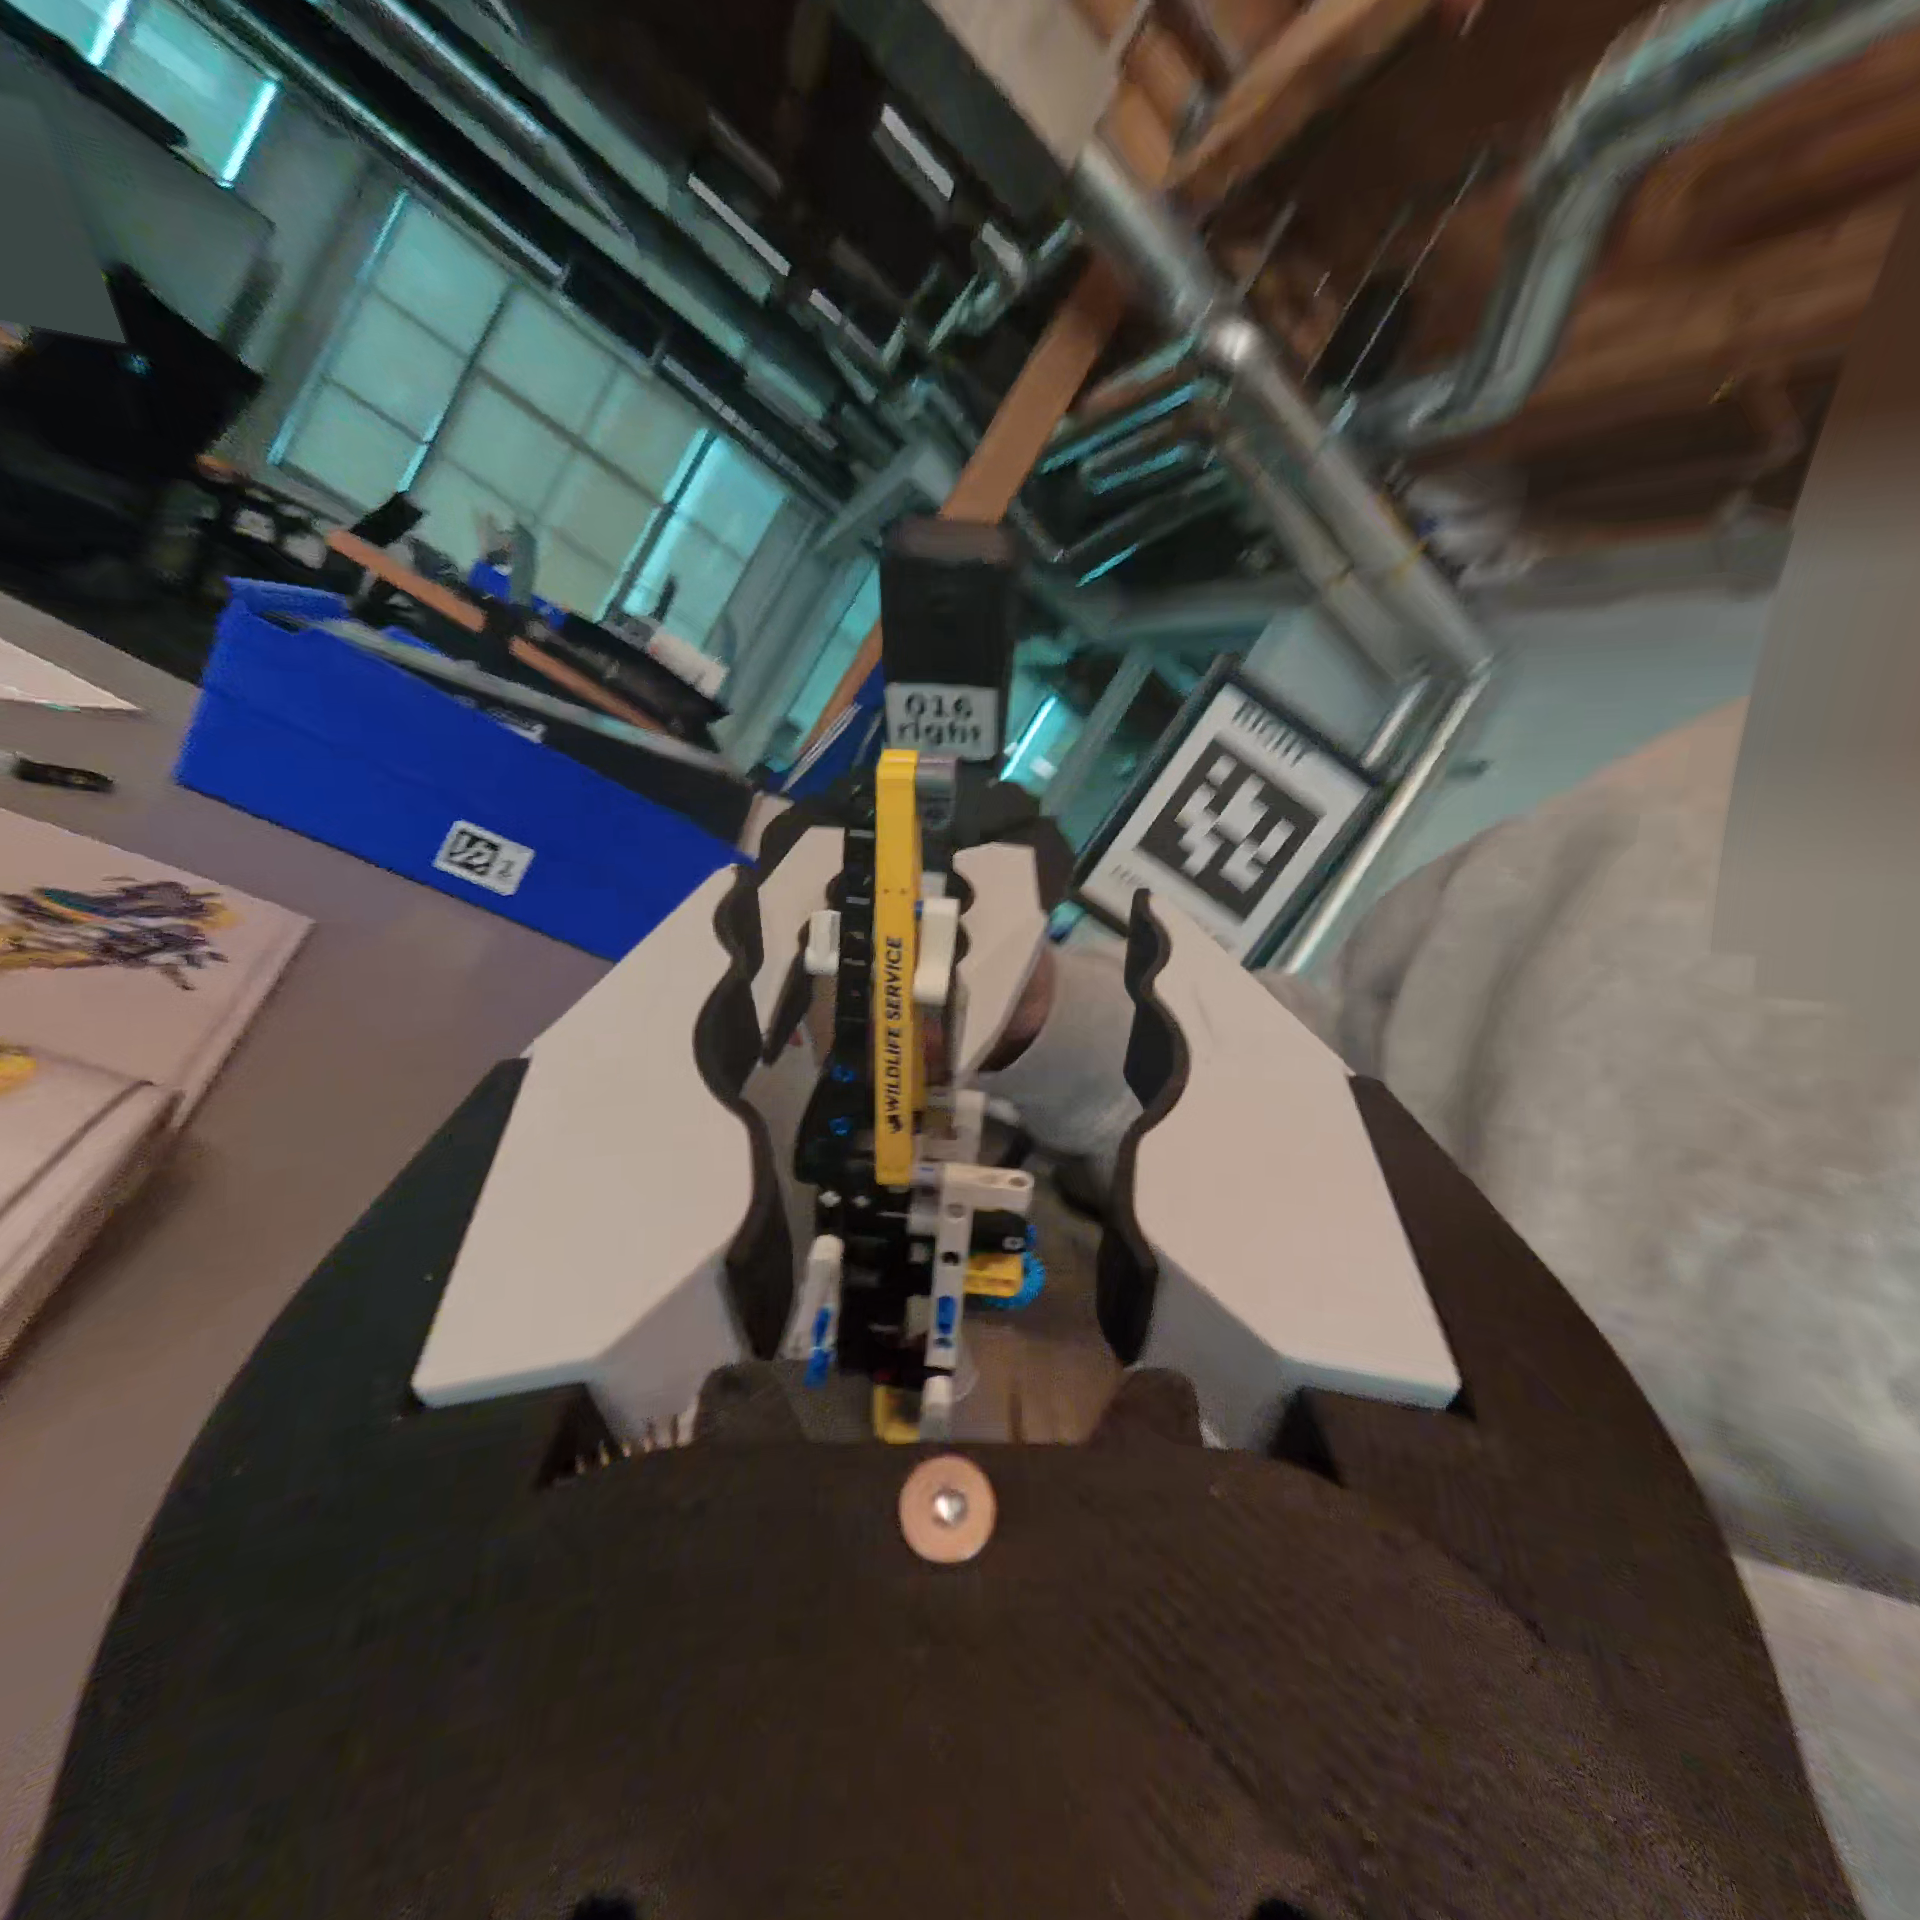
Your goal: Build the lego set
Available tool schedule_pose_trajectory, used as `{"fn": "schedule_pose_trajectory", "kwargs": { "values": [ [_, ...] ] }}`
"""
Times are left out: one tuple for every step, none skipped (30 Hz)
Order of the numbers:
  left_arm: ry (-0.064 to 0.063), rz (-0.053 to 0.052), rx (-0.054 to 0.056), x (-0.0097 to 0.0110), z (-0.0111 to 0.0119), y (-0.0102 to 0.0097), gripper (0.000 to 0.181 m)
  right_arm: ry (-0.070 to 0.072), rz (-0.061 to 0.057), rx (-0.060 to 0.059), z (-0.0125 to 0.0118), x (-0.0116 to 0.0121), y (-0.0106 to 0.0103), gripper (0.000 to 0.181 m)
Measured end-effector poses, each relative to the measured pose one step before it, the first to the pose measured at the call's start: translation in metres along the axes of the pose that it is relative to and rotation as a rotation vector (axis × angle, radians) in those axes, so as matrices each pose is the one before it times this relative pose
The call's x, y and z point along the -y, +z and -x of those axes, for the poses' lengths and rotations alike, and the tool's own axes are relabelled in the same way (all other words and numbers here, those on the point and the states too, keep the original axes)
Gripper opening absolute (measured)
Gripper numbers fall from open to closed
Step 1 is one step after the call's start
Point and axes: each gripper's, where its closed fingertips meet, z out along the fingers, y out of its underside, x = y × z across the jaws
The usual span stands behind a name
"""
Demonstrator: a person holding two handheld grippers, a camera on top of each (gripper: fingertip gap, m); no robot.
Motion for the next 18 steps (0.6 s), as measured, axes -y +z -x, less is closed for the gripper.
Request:
{"fn": "schedule_pose_trajectory", "kwargs": {
  "values": [
    [0.0425, 0.0334, 0.0275, -0.00411, -0.00016, 0.00297, 0.066, -0.0191, 0.0178, 0.0039, 0.00321, -0.00075, 0.00237, 0.038],
    [0.0242, 0.0211, 0.0094, -0.00285, -0.00142, 0.00258, 0.069, -0.0199, 0.0224, 0.0039, 0.00319, -0.00122, 0.00265, 0.038],
    [0.0062, 0.0126, -0.0051, -0.00215, -0.00229, 0.00259, 0.068, -0.0207, 0.0233, 0.0020, 0.00305, -0.00089, 0.00261, 0.039],
    [-0.0062, 0.0193, -0.0002, -0.00360, -0.00018, 0.00264, 0.068, -0.0221, 0.0206, 0.0024, 0.00308, -0.00032, 0.00242, 0.039],
    [-0.0009, 0.0243, -0.0107, -0.00470, -0.00126, 0.00264, 0.063, -0.0214, 0.0189, 0.0019, 0.00282, 0.00011, 0.00217, 0.039],
    [0.0025, 0.0220, -0.0058, -0.00456, -0.00066, 0.00237, 0.058, -0.0204, 0.0164, 0.0001, 0.00220, 0.00040, 0.00189, 0.039],
    [0.0054, 0.0180, -0.0040, -0.00343, -0.00086, 0.00215, 0.053, -0.0173, 0.0136, 0.0014, 0.00185, 0.00056, 0.00139, 0.039],
    [0.0103, 0.0095, -0.0038, -0.00169, -0.00158, 0.00154, 0.048, -0.0135, 0.0118, 0.0014, 0.00133, 0.00041, 0.00103, 0.039],
    [0.0143, -0.0024, 0.0017, 0.00059, -0.00142, 0.00085, 0.043, -0.0102, 0.0087, 0.0019, 0.00094, 0.00026, 0.00061, 0.039],
    [0.0125, -0.0140, 0.0071, 0.00242, -0.00077, -0.00008, 0.034, -0.0065, 0.0010, 0.0041, 0.00092, 0.00085, 0.00020, 0.039],
    [0.0123, -0.0032, 0.0040, 0.00057, -0.00062, -0.00014, 0.034, -0.0026, -0.0015, 0.0051, 0.00060, 0.00075, 0.00001, 0.039],
    [0.0081, 0.0040, 0.0028, -0.00030, -0.00015, -0.00026, 0.034, -0.0019, 0.0016, 0.0045, 0.00045, 0.00003, 0.00008, 0.039],
    [0.0054, 0.0017, 0.0002, -0.00033, -0.00032, -0.00022, 0.034, -0.0021, 0.0013, 0.0032, 0.00047, -0.00022, 0.00015, 0.039],
    [0.0020, -0.0003, -0.0007, 0.00001, -0.00015, -0.00019, 0.034, -0.0019, -0.0001, 0.0017, 0.00017, 0.00000, 0.00024, 0.039],
    [0.0050, -0.0006, 0.0017, 0.00008, 0.00004, -0.00004, 0.034, -0.0007, -0.0005, 0.0018, 0.00017, 0.00004, 0.00017, 0.039],
    [0.0086, 0.0000, 0.0030, 0.00003, -0.00009, 0.00005, 0.034, -0.0007, -0.0014, 0.0024, 0.00008, 0.00015, -0.00010, 0.039],
    [0.0106, -0.0013, 0.0050, 0.00028, -0.00003, 0.00017, 0.034, -0.0018, -0.0025, 0.0011, 0.00009, 0.00040, -0.00010, 0.039],
    [0.0089, -0.0023, 0.0041, 0.00061, -0.00023, 0.00007, 0.034, -0.0023, -0.0030, 0.0007, 0.00008, 0.00066, -0.00030, 0.039]
  ]
}}
